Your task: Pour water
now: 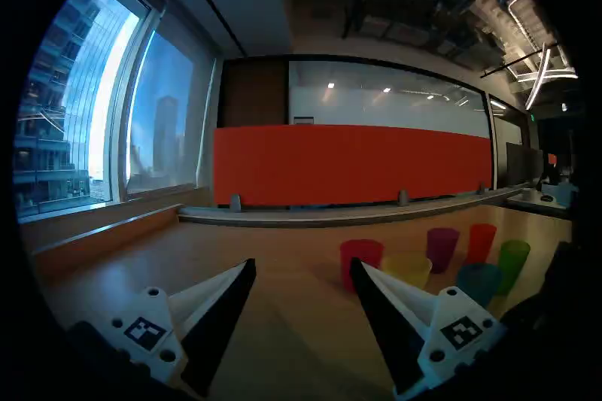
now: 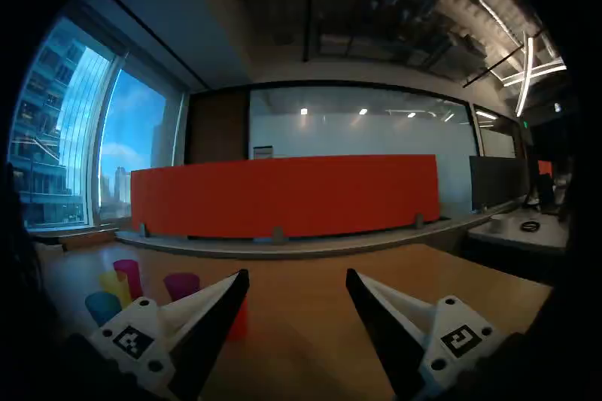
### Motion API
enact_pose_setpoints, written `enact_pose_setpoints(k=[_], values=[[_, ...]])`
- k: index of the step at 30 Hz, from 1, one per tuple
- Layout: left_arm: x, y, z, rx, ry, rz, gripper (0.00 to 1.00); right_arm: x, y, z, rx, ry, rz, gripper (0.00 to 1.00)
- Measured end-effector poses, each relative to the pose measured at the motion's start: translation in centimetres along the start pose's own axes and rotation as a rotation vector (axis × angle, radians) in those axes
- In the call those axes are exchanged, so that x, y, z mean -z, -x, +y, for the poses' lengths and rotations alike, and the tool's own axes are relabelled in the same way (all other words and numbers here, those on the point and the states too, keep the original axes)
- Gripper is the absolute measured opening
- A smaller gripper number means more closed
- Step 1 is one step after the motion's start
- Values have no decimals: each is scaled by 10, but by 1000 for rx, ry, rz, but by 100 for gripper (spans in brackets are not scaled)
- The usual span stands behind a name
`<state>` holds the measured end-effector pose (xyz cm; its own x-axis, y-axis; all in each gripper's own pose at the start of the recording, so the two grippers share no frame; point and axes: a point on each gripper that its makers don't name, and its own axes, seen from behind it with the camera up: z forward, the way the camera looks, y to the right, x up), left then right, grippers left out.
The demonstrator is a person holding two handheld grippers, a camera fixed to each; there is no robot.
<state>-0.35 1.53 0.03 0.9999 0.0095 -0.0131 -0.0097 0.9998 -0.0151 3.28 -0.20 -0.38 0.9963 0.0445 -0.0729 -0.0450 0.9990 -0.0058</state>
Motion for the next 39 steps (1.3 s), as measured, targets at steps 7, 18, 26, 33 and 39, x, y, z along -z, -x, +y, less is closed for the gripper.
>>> enact_pose_setpoints(k=[7,18,26,33,39], values=[[1,0,0,0,0,0,92,-1,11,2,18,-8,-15,100],[0,0,-1,0,0,0,93,-3,22,6,19,-8,-32,100],[0,0,-1,0,0,0,93,-3,29,7,25,-9,-50,100],[0,-1,0,0,0,0,92,-4,33,6,36,-9,-64,100],[0,-1,-1,0,0,0,93,-4,33,6,44,-4,-70,100]])
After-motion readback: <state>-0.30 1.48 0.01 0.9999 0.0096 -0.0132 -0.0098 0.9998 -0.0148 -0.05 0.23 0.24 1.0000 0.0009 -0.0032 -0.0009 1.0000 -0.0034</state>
